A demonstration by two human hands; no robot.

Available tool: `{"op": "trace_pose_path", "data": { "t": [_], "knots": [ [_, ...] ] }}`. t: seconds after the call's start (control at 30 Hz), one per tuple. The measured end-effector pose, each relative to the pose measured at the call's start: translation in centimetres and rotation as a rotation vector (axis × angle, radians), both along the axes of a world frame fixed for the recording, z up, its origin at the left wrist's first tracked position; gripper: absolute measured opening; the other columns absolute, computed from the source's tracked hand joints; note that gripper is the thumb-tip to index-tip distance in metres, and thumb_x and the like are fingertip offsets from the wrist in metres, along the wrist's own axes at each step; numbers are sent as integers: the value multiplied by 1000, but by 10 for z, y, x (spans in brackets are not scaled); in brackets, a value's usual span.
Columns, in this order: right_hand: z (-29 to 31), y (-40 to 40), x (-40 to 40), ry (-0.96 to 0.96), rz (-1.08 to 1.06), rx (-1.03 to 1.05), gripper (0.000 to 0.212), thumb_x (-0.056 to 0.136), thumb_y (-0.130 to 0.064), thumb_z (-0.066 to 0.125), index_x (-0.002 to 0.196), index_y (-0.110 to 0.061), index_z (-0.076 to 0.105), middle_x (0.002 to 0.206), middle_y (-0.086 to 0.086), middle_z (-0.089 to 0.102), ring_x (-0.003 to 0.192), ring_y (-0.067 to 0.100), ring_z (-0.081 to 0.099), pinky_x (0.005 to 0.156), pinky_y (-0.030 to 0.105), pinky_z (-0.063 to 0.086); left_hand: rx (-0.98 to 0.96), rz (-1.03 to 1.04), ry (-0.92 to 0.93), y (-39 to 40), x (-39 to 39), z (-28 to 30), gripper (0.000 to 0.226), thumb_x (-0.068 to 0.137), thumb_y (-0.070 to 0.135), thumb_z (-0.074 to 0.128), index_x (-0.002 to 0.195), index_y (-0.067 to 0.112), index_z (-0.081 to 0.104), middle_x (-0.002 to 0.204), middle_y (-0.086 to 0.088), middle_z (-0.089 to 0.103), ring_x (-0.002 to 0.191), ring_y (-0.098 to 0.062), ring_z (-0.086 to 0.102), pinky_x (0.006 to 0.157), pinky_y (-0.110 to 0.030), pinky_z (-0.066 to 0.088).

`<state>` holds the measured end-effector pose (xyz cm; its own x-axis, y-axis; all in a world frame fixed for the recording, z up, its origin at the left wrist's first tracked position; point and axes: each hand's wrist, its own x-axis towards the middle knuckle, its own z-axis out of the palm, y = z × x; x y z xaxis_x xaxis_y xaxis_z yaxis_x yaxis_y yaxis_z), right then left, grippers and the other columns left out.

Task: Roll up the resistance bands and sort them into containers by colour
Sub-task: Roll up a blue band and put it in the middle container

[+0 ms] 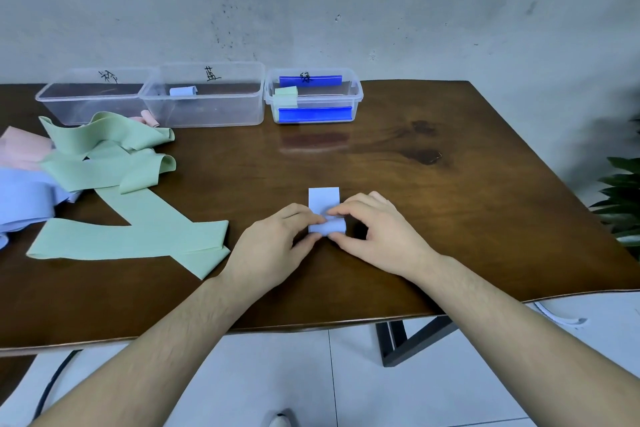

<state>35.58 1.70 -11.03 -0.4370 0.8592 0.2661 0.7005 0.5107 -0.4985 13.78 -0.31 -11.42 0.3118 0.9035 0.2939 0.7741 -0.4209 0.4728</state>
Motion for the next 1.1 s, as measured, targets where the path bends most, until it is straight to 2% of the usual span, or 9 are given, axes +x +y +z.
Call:
{"op": "trace_pose_path", "data": {
  "t": [0.13, 0.27, 0.4, 0.5, 0.7, 0.8, 0.9, 0.97, 1.1],
  "knots": [
    [-2, 0, 1, 6, -1, -5, 25, 91, -35, 71, 115, -32, 68, 112, -20, 62, 98, 2, 47, 93, 28, 44, -28, 11, 13, 4, -1, 0, 27, 96, 35, 60, 123, 31, 65, 121, 20, 59, 82, 1, 48, 73, -21, 50],
    [-1, 5, 0, 16, -21, -25, 26, 90, -38, 70, 116, -31, 69, 107, -21, 63, 94, 2, 46, 88, 25, 43, 30, -4, -41, 4, 1, -1, 28, 94, 27, 64, 122, 25, 65, 121, 16, 59, 83, 1, 49, 68, -23, 53],
    [-1, 6, 0, 27, -27, -33, 27, 89, -38, 71, 115, -31, 70, 108, -19, 64, 98, 5, 48, 93, 32, 46, 51, -6, 2, 5, 0, -3, 22, 94, 27, 65, 115, 22, 70, 116, 13, 63, 82, -5, 59, 67, -30, 56],
    [-3, 6, 0, 5, -24, 42, 31, 89, -37, 71, 119, -31, 68, 115, -18, 60, 104, 6, 46, 98, 33, 44, 79, -2, 24, 7, -1, -2, 21, 95, 28, 64, 114, 24, 71, 115, 14, 64, 81, -9, 63, 64, -32, 55],
    [1, 10, -1, -60, 0, 20, 29, 90, -34, 70, 119, -33, 67, 115, -20, 61, 101, 5, 46, 99, 32, 41, 77, 21, 28, 14, 1, -5, 24, 98, 31, 59, 117, 25, 70, 116, 17, 59, 77, -8, 61, 61, -36, 55],
    [1, 13, -1, -67, -7, 15, 29, 91, -36, 68, 119, -31, 68, 113, -19, 63, 98, 5, 48, 97, 31, 41, 89, -1, 16, 13, 2, -6, 24, 95, 30, 63, 118, 25, 68, 118, 17, 57, 70, -6, 55, 58, -33, 54],
    [1, 15, -1, -61, -20, -2, 30, 91, -37, 67, 120, -30, 68, 111, -18, 63, 99, 6, 48, 98, 33, 42, 105, -17, 64, 14, 3, -4, 28, 90, 33, 69, 117, 29, 67, 117, 18, 59, 71, -10, 62, 55, -32, 53],
    [1, 18, -1, -76, -12, 6, 30, 91, -38, 66, 120, -30, 69, 113, -18, 62, 102, 6, 45, 98, 33, 40, 123, -9, 63, 17, 3, -5, 26, 89, 28, 72, 115, 27, 69, 113, 17, 63, 67, -9, 60, 51, -27, 50],
    [0, 17, -1, -88, 1, 30, 34, 92, -33, 68, 126, -28, 67, 116, -16, 59, 104, 8, 43, 100, 34, 39, 109, -1, 38, 19, 2, -4, 26, 91, 27, 69, 117, 27, 70, 112, 16, 65, 72, 0, 46, 56, -12, 37]
  ]
}}
